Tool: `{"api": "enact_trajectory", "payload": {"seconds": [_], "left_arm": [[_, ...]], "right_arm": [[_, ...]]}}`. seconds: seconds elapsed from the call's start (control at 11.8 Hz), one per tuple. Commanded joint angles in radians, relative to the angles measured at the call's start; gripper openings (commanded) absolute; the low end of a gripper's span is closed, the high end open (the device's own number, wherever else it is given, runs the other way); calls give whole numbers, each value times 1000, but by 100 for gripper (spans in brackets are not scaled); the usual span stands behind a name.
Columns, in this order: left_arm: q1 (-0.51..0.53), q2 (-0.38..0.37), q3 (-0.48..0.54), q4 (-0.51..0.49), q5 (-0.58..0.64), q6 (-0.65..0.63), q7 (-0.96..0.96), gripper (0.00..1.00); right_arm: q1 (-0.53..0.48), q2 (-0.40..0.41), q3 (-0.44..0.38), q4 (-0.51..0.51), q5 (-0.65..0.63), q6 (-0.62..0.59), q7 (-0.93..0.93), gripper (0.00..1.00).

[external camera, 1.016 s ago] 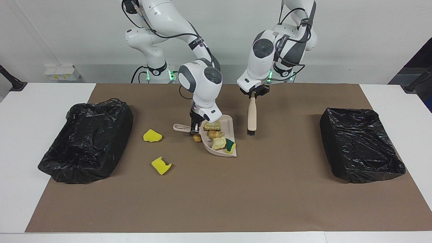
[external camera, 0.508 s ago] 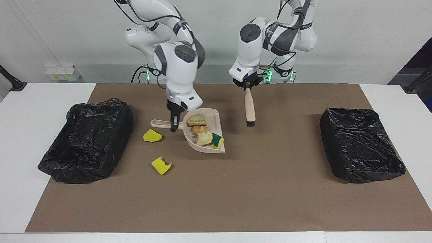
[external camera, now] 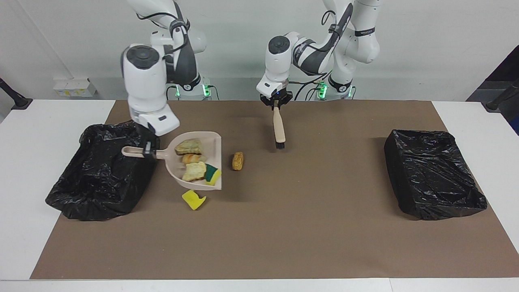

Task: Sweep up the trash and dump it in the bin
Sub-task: 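Carry the loaded dustpan to the bin with the right gripper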

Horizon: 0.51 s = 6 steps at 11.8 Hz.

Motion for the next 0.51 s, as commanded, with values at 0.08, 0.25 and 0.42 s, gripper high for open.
{"api": "enact_trajectory", "payload": {"seconds": [0.08, 0.25, 0.42], "left_arm": [[-1, 26, 17, -26, -9, 92, 1, 0], [1, 37, 17, -29, -9, 117, 6, 1], [-2, 54, 17, -35, -9, 121, 8, 1]], "right_arm": [[-156, 4, 12, 38, 4, -17, -117, 0], [-259, 6, 12, 36, 3, 0, -218, 0], [-353, 4, 10, 36, -14, 11, -286, 0]]}}
